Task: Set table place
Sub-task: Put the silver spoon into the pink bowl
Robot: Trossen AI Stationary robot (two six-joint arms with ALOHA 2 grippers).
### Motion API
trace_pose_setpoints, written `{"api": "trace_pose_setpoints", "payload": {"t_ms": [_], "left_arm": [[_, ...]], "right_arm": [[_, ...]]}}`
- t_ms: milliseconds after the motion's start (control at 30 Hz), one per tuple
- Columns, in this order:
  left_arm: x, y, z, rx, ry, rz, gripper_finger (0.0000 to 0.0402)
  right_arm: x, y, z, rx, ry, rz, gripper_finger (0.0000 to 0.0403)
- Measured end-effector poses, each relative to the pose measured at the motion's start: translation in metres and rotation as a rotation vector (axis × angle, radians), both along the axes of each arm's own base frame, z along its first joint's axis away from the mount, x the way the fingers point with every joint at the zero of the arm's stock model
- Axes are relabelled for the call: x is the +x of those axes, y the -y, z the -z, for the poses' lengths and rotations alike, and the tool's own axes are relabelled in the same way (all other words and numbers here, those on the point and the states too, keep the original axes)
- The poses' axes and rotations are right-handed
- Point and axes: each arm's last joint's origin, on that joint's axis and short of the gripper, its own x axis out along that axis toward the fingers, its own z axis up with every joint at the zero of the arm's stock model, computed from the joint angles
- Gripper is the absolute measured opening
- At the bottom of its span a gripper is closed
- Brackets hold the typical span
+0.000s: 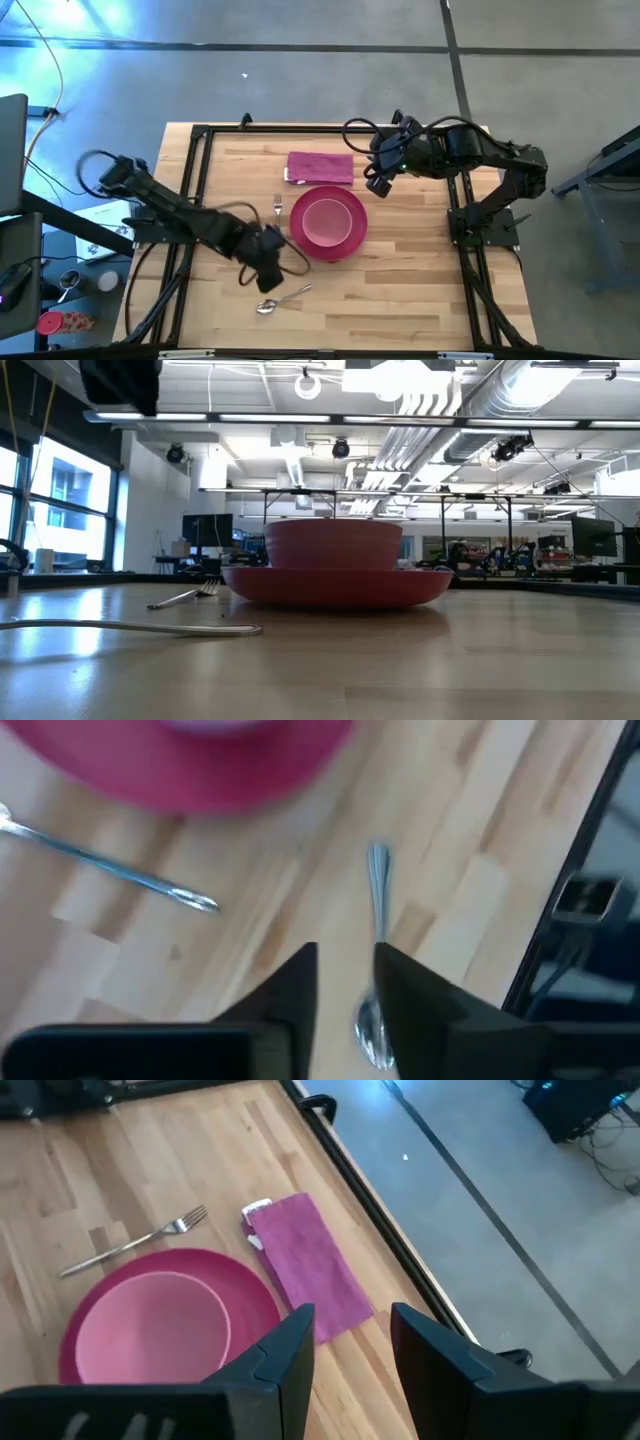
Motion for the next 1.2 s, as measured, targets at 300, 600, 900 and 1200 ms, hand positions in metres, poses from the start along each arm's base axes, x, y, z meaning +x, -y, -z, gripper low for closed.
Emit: {"api": "trace_pose_setpoints", "payload": {"t_ms": [300, 600, 900, 1200], "left_arm": [[0.037, 0.030, 0.077, -0.088, -0.212, 0.076, 0.0213], [0.058, 0.041, 0.116, -0.198, -0.248, 0.082, 0.0240], [0.055, 0.042, 0.123, -0.176, -0.293, 0.068, 0.0227], [0.052, 0.056, 0.142, -0.109, -0.335, 0.074, 0.0227]], "right_arm": [[-0.010, 0.000, -0.003, -0.033, -0.053, -0.072, 0.0126], [-0.050, 0.003, -0.024, -0.023, 0.023, -0.059, 0.0126], [-0.076, 0.005, -0.035, -0.005, 0.084, -0.032, 0.0126], [-0.077, 0.005, -0.035, -0.011, 0.076, -0.039, 0.0126]]}}
